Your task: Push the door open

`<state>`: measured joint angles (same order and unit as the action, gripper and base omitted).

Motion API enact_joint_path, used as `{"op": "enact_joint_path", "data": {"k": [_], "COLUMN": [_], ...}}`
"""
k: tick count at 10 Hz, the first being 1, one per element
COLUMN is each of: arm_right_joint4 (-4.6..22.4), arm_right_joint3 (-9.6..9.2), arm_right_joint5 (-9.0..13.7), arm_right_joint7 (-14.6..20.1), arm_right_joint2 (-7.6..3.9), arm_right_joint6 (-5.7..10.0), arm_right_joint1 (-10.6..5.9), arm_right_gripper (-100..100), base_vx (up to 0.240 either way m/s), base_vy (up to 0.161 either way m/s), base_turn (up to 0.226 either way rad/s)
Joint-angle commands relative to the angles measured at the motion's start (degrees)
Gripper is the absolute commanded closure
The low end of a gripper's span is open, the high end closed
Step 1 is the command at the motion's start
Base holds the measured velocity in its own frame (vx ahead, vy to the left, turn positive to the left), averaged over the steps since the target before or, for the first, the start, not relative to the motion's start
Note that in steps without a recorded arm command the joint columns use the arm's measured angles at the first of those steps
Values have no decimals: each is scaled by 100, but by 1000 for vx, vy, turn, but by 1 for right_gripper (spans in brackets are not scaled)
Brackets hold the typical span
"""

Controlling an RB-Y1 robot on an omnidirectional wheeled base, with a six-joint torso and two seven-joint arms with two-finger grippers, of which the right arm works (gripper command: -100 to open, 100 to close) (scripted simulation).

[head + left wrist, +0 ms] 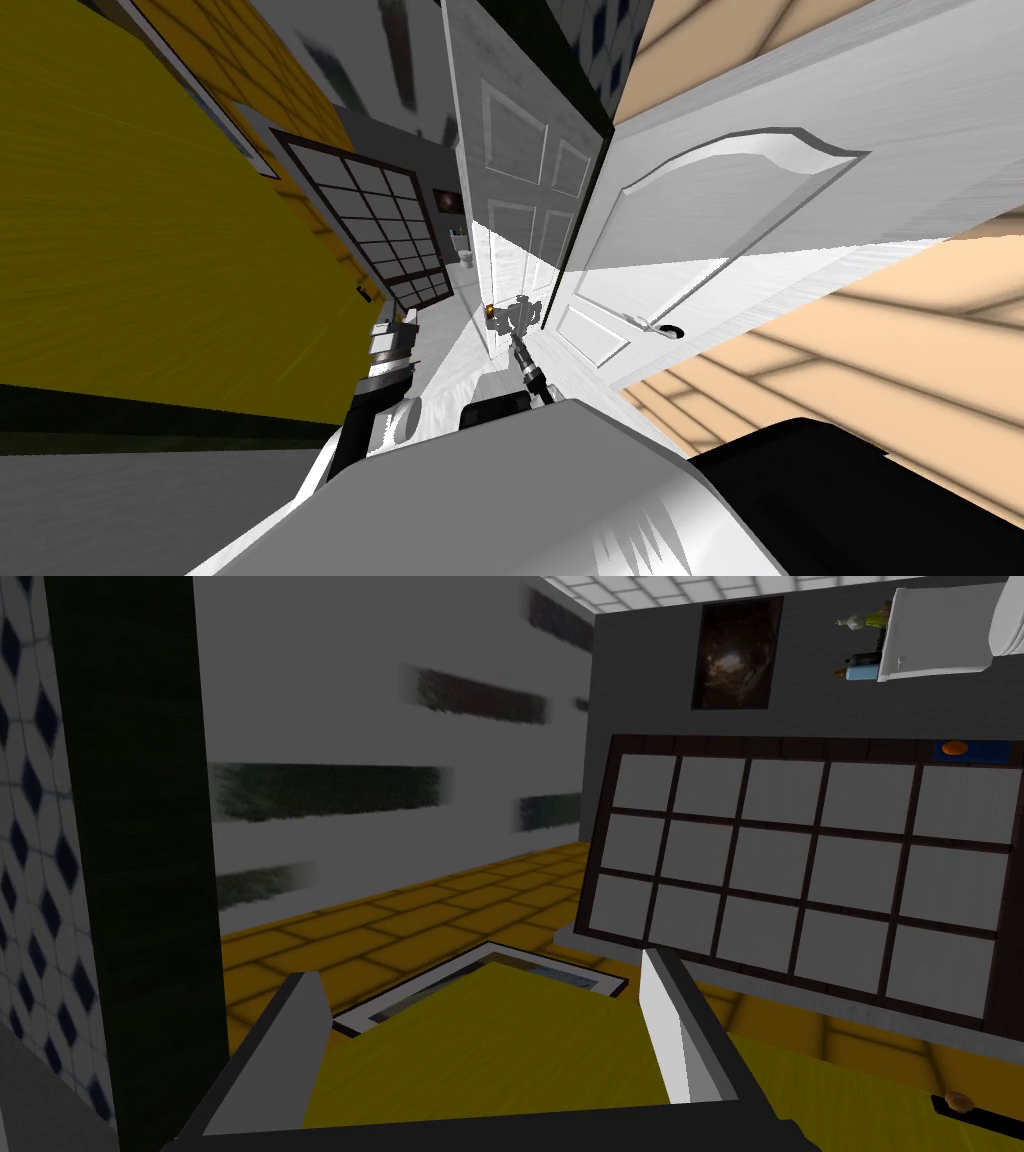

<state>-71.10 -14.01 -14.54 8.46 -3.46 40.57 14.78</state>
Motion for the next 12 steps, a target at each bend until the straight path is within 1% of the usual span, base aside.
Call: {"op": "enact_joint_path", "data": {"k": [1, 5, 9, 10, 11, 12], "arm_right_joint4": [181, 562, 868, 989, 1147, 1233], "arm_right_joint3": [-38, -118, -183, -208, -242, -260], "arm_right_joint5": [-34, -102, -157, -179, -208, -223], "arm_right_joint7": [37, 121, 188, 215, 249, 268], "arm_right_joint2": [27, 72, 118, 139, 168, 186], "arm_right_joint6": [29, 106, 168, 192, 225, 242], "arm_right_joint1": [-63, -174, -264, -299, -345, -370], "arm_right_gripper": [-100, -100, -100, -100, -100, -100], "base_vx": [89, 98, 94, 113, 190, 213], "base_vy": [-3, -9, -9, -17, 8, 1], "base_turn": [2, 3, 3, 4, 8, 1]}}
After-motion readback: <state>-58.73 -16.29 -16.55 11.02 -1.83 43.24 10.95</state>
